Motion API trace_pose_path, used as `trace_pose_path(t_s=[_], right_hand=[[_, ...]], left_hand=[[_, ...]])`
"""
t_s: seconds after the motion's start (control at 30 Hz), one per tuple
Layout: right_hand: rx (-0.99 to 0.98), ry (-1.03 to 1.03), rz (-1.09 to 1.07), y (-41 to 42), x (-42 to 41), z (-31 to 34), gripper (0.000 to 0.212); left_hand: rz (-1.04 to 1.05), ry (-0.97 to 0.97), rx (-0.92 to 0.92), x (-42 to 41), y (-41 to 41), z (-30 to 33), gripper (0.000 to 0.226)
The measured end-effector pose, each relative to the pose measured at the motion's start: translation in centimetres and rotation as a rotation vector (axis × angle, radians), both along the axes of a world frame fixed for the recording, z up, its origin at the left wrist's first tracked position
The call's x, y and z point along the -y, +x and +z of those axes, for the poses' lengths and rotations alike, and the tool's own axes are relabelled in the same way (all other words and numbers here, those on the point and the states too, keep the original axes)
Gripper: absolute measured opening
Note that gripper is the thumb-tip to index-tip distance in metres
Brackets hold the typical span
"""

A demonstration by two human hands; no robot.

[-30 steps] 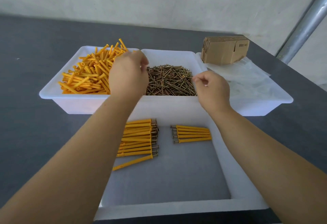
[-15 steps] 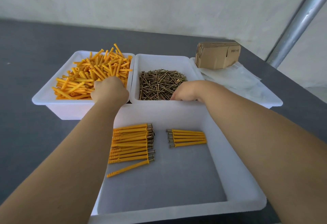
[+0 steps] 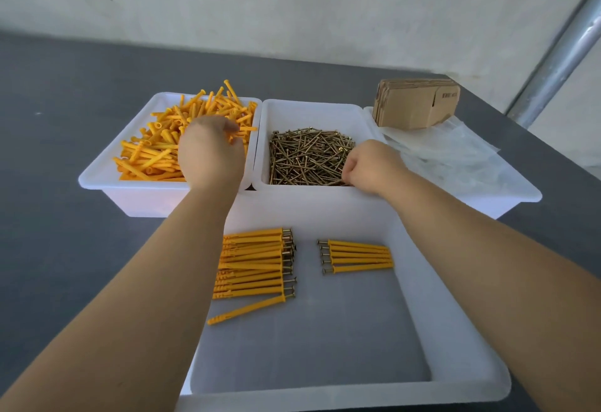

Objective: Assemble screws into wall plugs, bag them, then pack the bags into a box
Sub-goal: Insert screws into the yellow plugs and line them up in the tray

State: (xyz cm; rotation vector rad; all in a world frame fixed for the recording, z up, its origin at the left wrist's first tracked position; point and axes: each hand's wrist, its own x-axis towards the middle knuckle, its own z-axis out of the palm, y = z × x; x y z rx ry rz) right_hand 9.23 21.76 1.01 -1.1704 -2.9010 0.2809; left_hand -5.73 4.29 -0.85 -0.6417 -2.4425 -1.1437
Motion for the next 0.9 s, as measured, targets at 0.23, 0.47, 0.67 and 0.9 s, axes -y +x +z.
trace_pose_path(t_s=[0.23,0.47,0.67,0.9], right_hand=[[-0.396,0.066,0.020,2.7,0.0,1.3,0.020],[-0.973,-0.826,-0.145,2.5,1.2,0.7,0.018],[-1.196,-1.273,-0.076,3.2,2.1,-0.6,0.019],[-1.089,-1.004,0.059,3.5,2.5,-1.5,0.062]], left_hand=[[-0.235,0.354,0.097,-0.3,1.8,0.7,0.033],[-0.795,0.419,0.550,-0.3,5.2,1.6,0.027],[-0.992,0.231,0.809,-1.2,7.4,1.0,0.019],[-0.981,0.191,0.929,-1.8,7.5,0.2,0.021]])
